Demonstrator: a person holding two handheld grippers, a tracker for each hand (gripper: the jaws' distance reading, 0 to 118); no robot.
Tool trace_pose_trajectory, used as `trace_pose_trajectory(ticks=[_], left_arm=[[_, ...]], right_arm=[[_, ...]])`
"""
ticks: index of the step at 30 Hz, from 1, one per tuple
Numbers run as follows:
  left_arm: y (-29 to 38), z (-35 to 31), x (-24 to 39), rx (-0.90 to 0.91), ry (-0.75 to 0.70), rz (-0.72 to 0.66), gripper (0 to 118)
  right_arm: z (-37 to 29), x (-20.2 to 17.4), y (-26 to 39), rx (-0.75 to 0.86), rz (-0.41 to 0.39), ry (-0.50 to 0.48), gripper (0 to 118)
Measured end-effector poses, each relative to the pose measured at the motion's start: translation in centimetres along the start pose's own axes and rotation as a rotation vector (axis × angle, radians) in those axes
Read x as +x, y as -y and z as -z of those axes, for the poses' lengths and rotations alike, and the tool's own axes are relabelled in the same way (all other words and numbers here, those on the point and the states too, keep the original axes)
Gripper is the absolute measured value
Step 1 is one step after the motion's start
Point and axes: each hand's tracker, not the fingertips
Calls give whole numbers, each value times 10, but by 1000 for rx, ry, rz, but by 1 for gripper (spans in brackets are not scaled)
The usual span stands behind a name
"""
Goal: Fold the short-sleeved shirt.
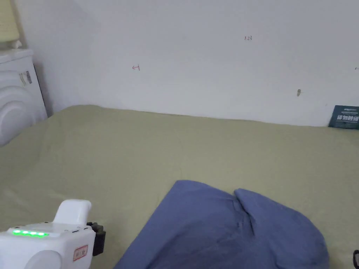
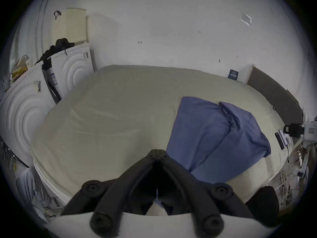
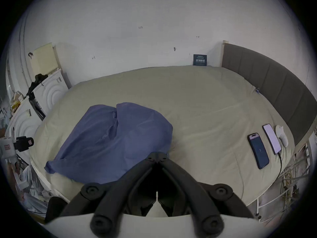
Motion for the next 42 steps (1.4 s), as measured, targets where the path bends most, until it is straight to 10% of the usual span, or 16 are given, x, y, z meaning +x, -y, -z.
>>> trace_pose_trajectory(ticks=[2,4,5,15,19,31,33,34,35,39,42], left_arm=[[-2,7,-3,-74,66,-6,25],[2,21,-8,-190,138,-23,107],[6,27,-10,-231,160,-41,114],[53,70,-17,-334,106,94,101],[62,79,-11,-329,94,130,3],[60,70,-4,-354,130,94,3],[61,69,-2,-354,131,90,3],[59,67,0,-356,132,90,3],[59,68,2,-359,130,88,3],[54,70,5,-372,128,67,3],[50,70,6,-384,122,68,3]], right_arm=[[4,-4,0,-15,-8,-5,0],[6,-10,2,-26,-20,-15,0],[8,-12,2,-30,-25,-23,0],[23,-27,4,-75,-67,-55,0],[38,-26,-1,-104,-87,-55,0],[128,-43,-114,-190,-271,-61,1],[160,-41,-142,-264,-310,-133,38],[178,-41,-153,-330,-341,-171,98],[193,-43,-161,-395,-372,-162,118],[245,-54,-166,-474,-556,-46,107],[273,-56,-160,-558,-522,-79,107]])
